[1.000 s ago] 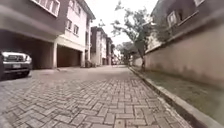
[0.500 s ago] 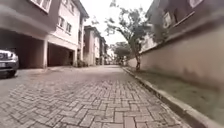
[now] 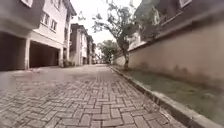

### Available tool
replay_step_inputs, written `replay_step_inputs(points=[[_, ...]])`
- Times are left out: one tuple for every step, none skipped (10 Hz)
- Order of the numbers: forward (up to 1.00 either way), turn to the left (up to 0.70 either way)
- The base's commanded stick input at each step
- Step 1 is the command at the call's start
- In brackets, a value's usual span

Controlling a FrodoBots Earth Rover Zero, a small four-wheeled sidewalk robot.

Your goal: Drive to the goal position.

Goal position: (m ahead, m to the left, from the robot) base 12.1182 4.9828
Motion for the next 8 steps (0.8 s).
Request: replay_step_inputs(points=[[0.70, 0.00], [0.70, 0.00], [0.70, 0.00], [0.70, 0.00], [0.70, 0.00], [0.70, 0.00], [0.70, 0.00], [0.70, 0.00]])
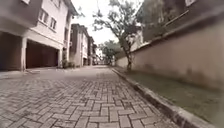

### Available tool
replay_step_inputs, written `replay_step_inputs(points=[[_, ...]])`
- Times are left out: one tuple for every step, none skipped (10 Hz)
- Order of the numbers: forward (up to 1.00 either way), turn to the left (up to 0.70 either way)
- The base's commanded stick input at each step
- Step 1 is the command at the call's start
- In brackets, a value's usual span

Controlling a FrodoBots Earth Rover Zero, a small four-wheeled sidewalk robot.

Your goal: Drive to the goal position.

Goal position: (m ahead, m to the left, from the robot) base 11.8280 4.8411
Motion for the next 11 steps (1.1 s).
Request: replay_step_inputs(points=[[0.70, 0.00], [0.70, 0.00], [0.70, 0.00], [0.70, 0.00], [0.70, 0.00], [0.70, 0.00], [0.70, 0.00], [0.70, 0.00], [0.70, 0.00], [0.70, 0.00], [0.70, 0.00]])
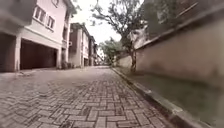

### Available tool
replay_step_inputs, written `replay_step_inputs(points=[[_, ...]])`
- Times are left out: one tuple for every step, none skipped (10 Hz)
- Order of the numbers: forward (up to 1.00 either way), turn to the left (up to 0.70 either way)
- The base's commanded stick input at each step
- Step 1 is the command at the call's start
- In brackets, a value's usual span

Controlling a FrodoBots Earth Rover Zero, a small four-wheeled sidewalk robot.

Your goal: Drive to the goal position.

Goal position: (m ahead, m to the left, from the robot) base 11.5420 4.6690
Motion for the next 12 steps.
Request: replay_step_inputs(points=[[0.70, 0.00], [0.70, 0.00], [0.70, 0.00], [0.70, 0.00], [0.70, 0.00], [0.70, 0.00], [0.70, 0.00], [0.70, 0.00], [0.70, 0.00], [0.70, 0.00], [0.70, 0.00], [0.70, 0.00]])
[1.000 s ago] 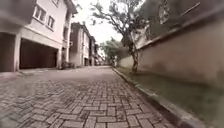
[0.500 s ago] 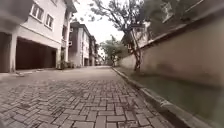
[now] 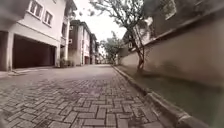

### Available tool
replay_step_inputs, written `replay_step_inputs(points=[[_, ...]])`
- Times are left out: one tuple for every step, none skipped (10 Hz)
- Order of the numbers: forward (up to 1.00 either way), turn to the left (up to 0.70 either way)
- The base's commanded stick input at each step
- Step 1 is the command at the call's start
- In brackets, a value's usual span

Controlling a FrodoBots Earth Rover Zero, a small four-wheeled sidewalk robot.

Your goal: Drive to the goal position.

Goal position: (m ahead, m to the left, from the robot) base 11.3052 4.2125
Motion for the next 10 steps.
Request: replay_step_inputs(points=[[0.70, 0.00], [0.70, 0.00], [0.70, 0.00], [0.70, 0.00], [0.70, 0.00], [0.70, 0.00], [0.70, 0.00], [0.70, 0.00], [0.70, 0.00], [0.70, 0.00]])
